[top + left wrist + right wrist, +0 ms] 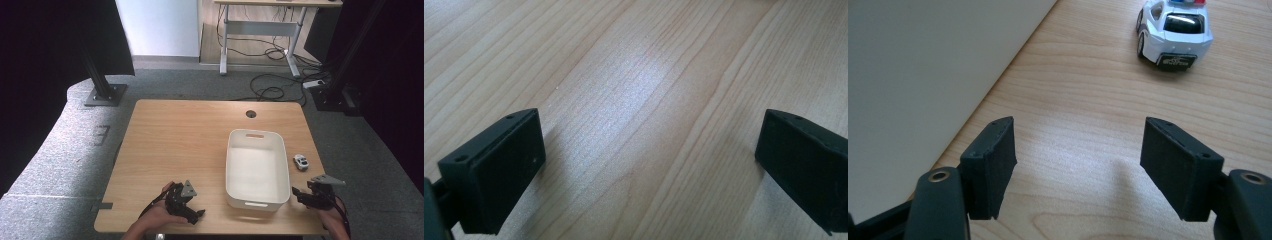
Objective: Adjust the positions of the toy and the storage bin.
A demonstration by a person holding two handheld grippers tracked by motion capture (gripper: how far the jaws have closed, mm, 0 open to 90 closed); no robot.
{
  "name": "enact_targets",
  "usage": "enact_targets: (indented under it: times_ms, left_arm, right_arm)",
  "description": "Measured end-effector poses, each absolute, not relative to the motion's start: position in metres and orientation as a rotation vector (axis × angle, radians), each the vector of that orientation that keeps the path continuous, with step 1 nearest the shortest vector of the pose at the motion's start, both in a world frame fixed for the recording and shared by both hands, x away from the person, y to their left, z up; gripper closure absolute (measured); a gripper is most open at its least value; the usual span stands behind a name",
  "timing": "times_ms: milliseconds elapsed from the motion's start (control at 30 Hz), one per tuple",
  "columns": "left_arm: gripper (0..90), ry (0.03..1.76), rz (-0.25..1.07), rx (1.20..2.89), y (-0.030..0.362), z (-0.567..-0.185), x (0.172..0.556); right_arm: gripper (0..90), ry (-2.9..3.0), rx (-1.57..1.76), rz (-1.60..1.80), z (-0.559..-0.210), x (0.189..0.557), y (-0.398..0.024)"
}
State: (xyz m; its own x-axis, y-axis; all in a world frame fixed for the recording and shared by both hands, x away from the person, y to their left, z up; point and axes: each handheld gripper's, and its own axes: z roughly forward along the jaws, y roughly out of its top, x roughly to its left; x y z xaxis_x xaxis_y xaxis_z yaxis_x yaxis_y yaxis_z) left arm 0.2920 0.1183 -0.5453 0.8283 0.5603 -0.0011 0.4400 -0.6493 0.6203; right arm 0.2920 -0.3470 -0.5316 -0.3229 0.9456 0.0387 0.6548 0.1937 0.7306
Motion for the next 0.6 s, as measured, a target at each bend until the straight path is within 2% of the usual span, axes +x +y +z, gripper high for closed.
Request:
enact_targets:
  times_ms: [600]
  left_arm:
    - [0.1,0.723,0.250,2.381,0.1185,-0.5454,0.2925]
  right_arm:
    - [27.7,2.020,1.511,0.923,-0.5313,0.2919,-0.3499]
